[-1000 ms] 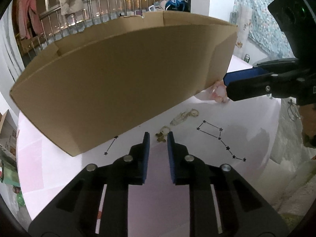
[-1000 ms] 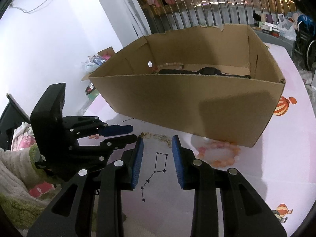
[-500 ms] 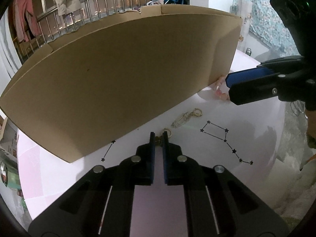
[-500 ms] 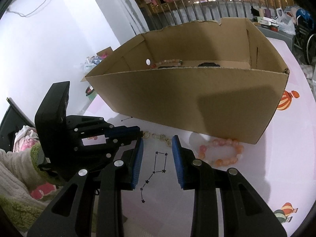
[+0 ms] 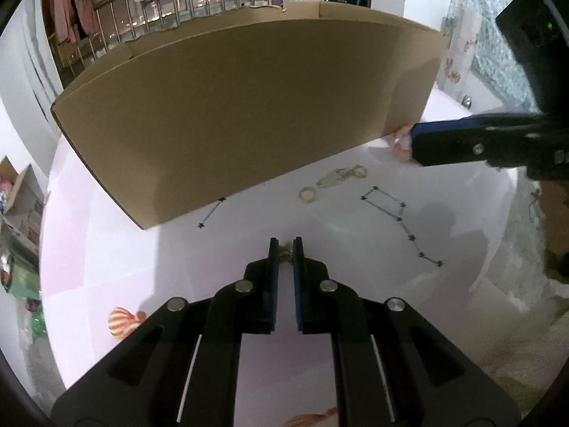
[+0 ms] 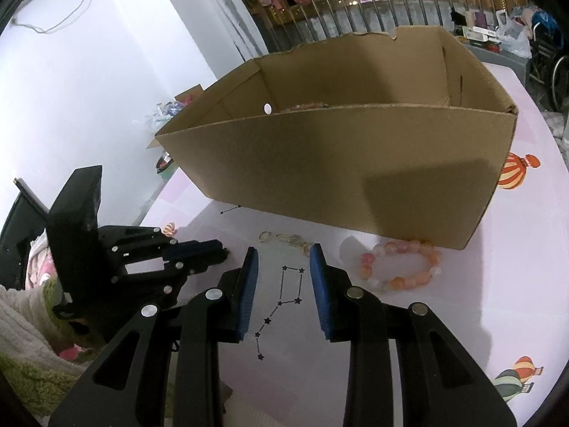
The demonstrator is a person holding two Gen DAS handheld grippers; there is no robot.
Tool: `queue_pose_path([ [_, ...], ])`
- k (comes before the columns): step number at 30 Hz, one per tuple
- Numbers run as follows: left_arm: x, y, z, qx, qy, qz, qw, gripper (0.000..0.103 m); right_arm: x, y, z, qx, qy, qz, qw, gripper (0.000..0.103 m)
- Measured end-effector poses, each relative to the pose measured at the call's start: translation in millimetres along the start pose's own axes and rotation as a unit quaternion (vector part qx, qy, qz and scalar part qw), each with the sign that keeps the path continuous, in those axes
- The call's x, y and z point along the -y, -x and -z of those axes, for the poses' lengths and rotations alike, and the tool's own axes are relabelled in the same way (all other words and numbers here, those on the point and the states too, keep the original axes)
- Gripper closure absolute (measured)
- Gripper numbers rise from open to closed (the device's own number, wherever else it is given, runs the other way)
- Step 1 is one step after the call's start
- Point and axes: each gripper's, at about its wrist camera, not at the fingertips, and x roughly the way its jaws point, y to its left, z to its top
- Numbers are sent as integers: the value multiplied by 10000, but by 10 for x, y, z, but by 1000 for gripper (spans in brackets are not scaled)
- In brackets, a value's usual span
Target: Organize jewelry
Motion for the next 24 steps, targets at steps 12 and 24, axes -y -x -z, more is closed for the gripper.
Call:
queue_pose_path([
  [12, -166, 13, 4, -53, 592, 505, 9970, 84, -39, -31, 35, -33, -17, -48, 10000, 73],
  [24, -136, 84, -8, 83, 584, 329, 9977, 84, -51, -79, 20, -73, -25, -70, 9999, 73],
])
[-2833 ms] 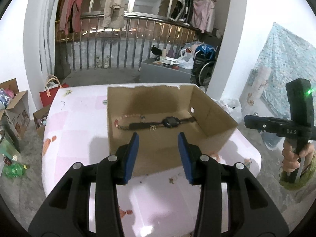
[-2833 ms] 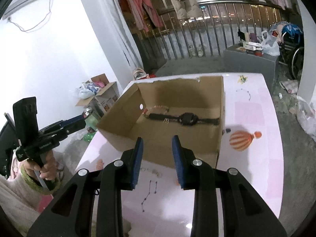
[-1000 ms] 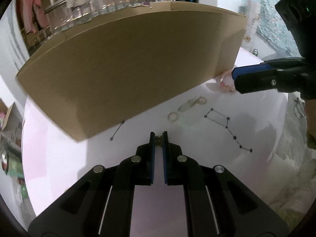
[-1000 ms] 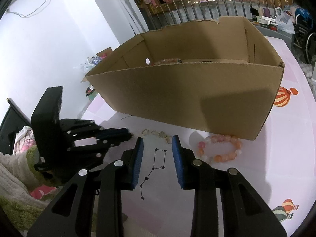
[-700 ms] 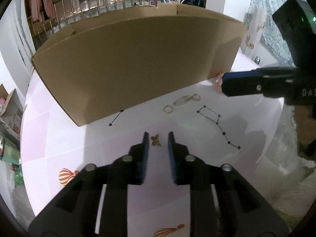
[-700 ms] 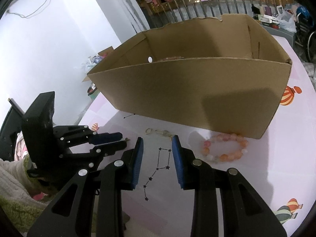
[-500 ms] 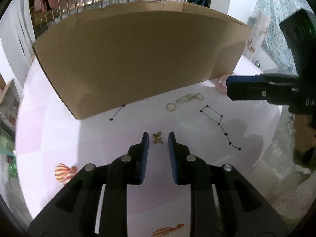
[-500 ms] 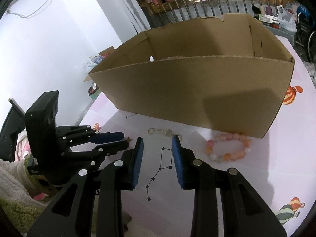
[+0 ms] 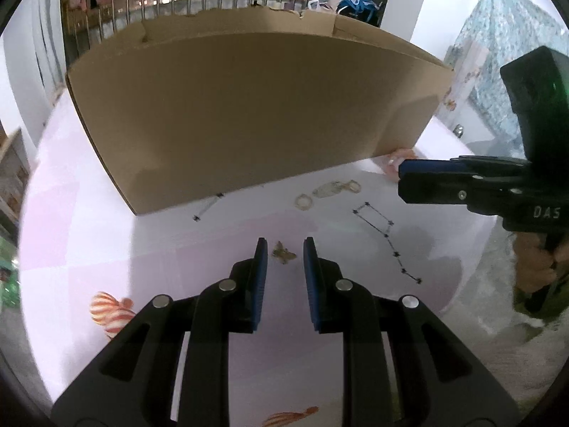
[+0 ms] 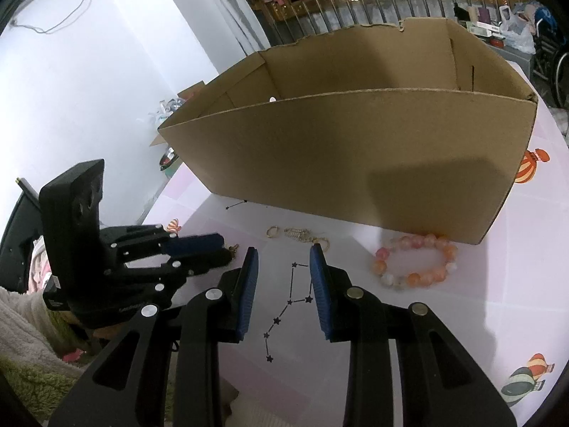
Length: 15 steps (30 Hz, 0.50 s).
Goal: Organize jewelry
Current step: 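Move the right gripper toward the small gold ring beside the left gripper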
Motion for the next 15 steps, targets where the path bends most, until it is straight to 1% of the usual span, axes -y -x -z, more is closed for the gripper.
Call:
queue_pose_path([
  [2, 53, -27, -14, -56, -143, -131, 9998, 84, 6, -10, 7, -11, -6, -7, 10000, 73],
  [5, 86, -73, -3, -147, -239, -205, 9994, 84, 2, -23, 7, -22, -1, -8, 10000, 73],
  [9, 157, -72, 32, -98, -515, -420, 9977, 85, -19, -17, 2, -30, 82, 28, 10000, 73],
  [12, 245, -117, 11, -80, -624, -415, 9972, 90, -39, -31, -6, -47, 138, 31, 9999, 73],
  [15, 304, -145, -2, -67, -670, -417, 9969, 91, -64, -48, -22, -57, 199, 35, 9998, 73],
])
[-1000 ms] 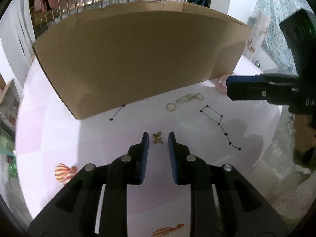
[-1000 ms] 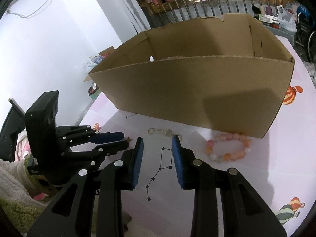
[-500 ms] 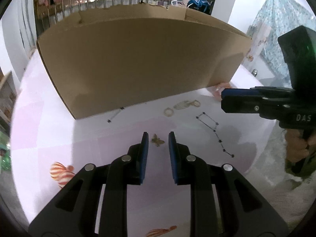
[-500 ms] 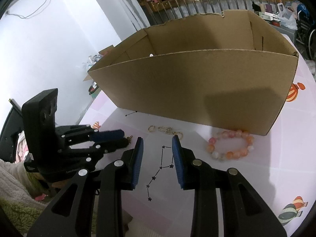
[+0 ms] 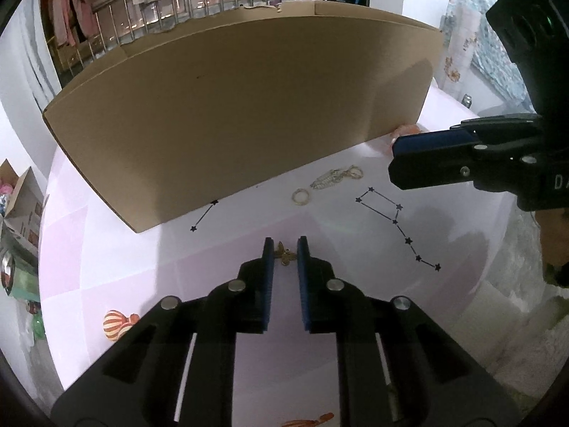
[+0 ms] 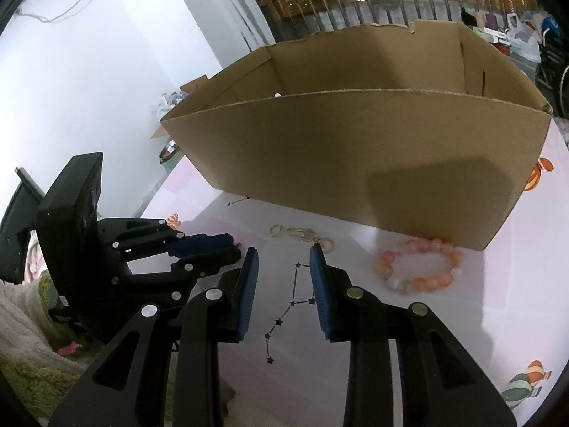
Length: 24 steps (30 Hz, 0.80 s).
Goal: Organize jewelry
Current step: 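Move the right gripper toward the small gold ring beside the left gripper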
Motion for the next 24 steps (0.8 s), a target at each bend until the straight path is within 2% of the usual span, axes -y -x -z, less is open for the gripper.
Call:
queue_pose_path([
  [14, -113, 36, 77, 48, 94, 83, 9999, 91, -76, -47, -20, -37, 213, -42, 9998, 73],
  [20, -155, 46, 109, 49, 203, 10, 9998, 91, -193, -234, -32, -211, 502, -85, 9985, 73],
  [24, -123, 31, 62, 46, 284, -28, 9996, 91, -269, -415, -43, -341, 734, 89, 9967, 75],
])
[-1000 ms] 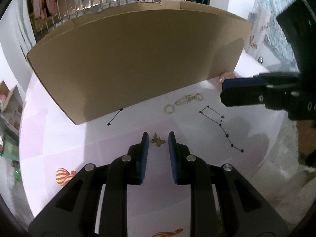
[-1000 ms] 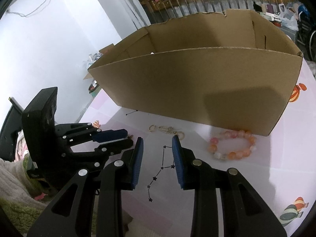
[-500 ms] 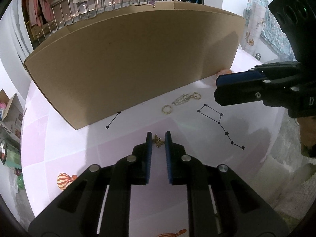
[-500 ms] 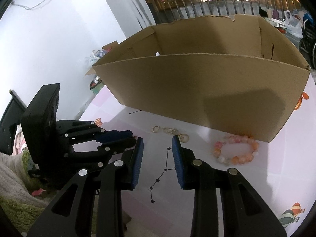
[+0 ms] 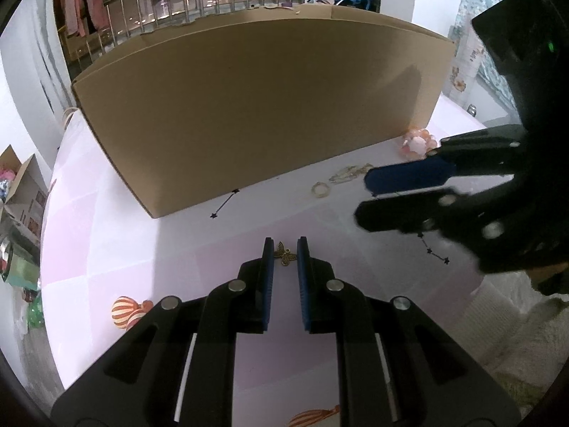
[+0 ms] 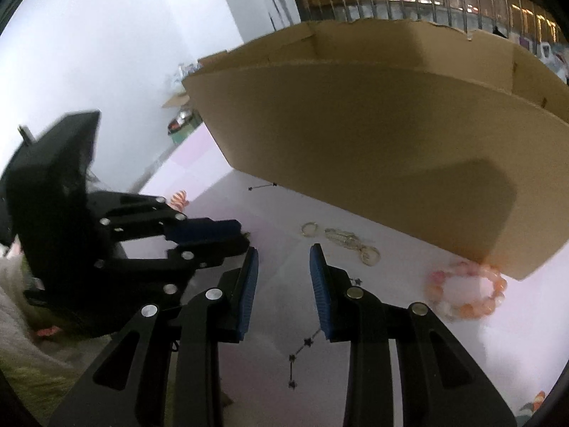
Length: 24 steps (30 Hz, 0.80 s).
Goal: Organize jewelry
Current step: 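Move the right gripper toward the small gold ring beside the left gripper, then close the right gripper on the small gold ring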
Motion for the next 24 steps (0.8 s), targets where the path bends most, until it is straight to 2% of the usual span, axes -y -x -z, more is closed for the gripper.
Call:
queue_pose_path([
  [5, 3, -13, -7, 22, 37, 32, 10000, 91, -37, -155, -16, -94, 355, 335, 9988, 83],
  [11, 9, -34, -6, 41, 24, 72, 10000, 91, -5, -213, -99, -116, 838, 494, 9952, 83],
  [21, -32, -41, 28, 77, 66, 132, 9999, 91, -39, -303, -232, -421, 1601, 332, 9856, 83],
  [24, -38, -41, 38, 81, 69, 132, 9999, 91, -56, -325, -261, -528, 1731, 205, 9833, 90],
])
